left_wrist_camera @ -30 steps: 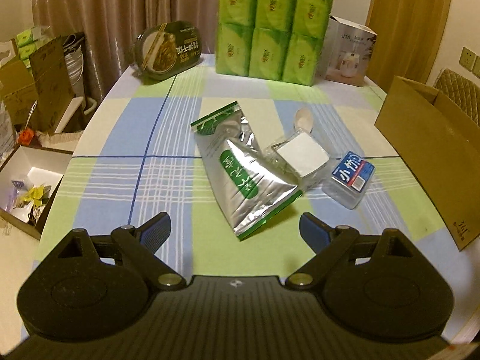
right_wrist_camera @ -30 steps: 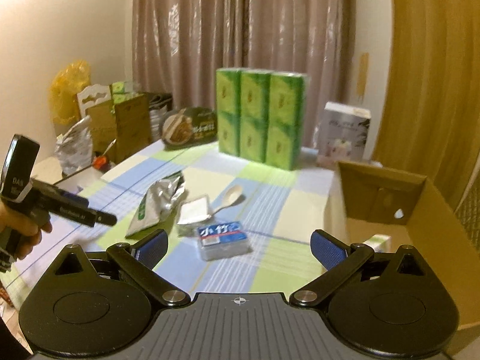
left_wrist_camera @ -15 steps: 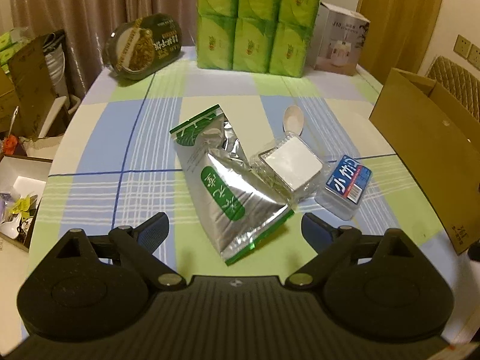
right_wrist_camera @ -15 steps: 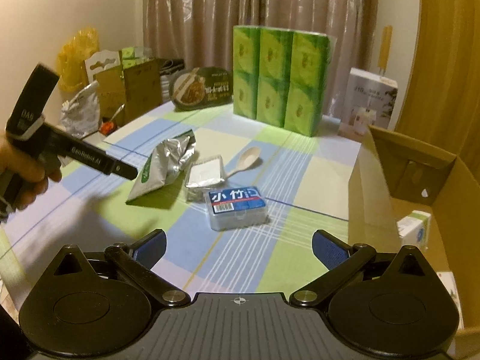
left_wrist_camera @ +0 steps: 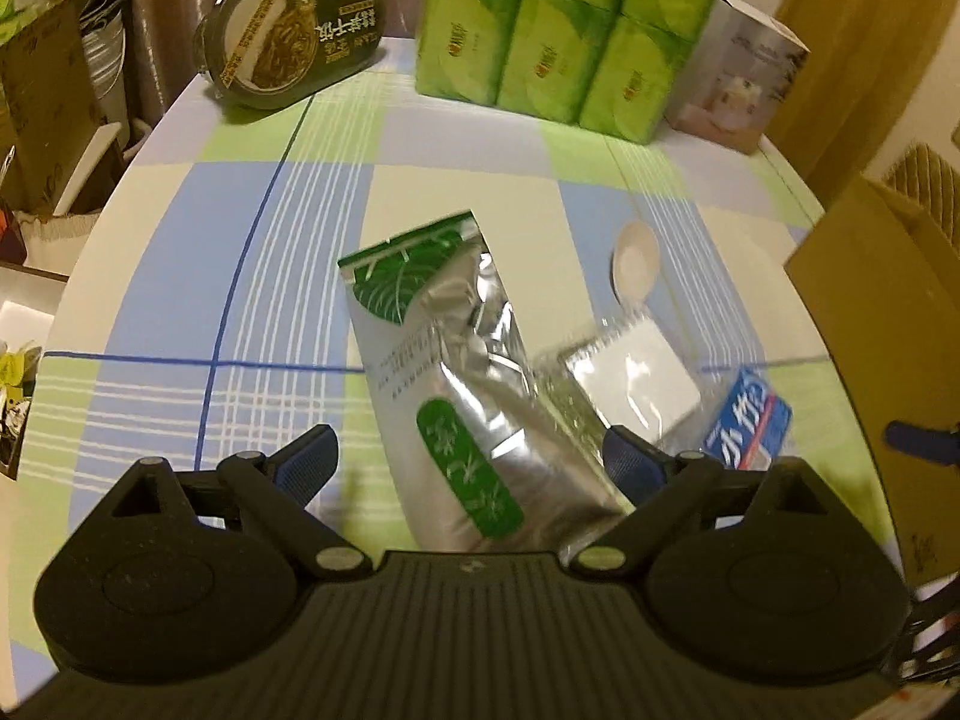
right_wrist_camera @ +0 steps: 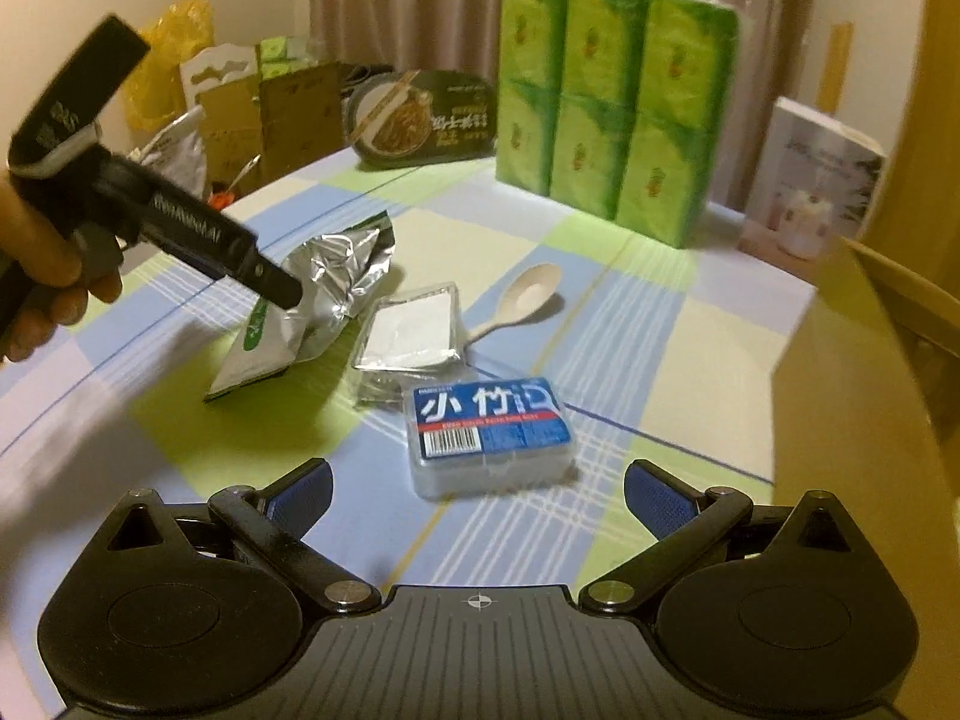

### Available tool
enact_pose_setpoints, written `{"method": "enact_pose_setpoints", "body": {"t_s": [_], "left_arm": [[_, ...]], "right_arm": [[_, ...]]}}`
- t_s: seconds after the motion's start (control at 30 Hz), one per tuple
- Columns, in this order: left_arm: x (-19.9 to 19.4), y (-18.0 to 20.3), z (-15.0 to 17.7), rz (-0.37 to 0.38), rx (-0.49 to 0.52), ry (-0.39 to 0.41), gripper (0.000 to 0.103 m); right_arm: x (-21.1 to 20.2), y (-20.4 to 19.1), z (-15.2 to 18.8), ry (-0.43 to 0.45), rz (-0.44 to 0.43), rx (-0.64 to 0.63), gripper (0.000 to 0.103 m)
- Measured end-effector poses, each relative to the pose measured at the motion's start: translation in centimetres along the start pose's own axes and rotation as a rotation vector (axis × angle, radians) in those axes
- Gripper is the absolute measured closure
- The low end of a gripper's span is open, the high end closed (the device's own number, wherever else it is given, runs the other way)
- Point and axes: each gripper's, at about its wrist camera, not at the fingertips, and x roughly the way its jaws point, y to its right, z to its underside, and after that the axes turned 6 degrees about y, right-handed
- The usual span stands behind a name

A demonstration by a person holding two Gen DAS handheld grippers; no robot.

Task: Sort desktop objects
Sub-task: 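Move the left tool to the foil bag while the right tool approaches the floss-pick box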

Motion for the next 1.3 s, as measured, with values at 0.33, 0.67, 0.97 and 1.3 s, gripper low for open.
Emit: {"method": "enact_pose_setpoints", "body": {"t_s": [0.33, 0.67, 0.97, 1.3], "left_arm": [[2.6, 1.0, -1.1, -0.011, 0.063, -0.038, 0.01], [6.3, 1.5, -0.8, -0.047, 0.12, -0.106, 0.01], [6.3, 1.2, -0.4, -0.022, 0.109, -0.113, 0.02], [3.6, 1.0, 1.2, -0.002, 0.149, -0.129, 0.041]], "right_arm": [[5.9, 1.1, -1.2, -0.097, -0.022, -0.061, 0.002], [8.3, 2.1, -0.6, -0.151, -0.042, -0.053, 0.002], [8.8, 2.6, -0.3, -0.153, -0.045, 0.011, 0.011], [6.2, 1.5, 0.6, -0.17, -0.038, 0.072, 0.019]]}}
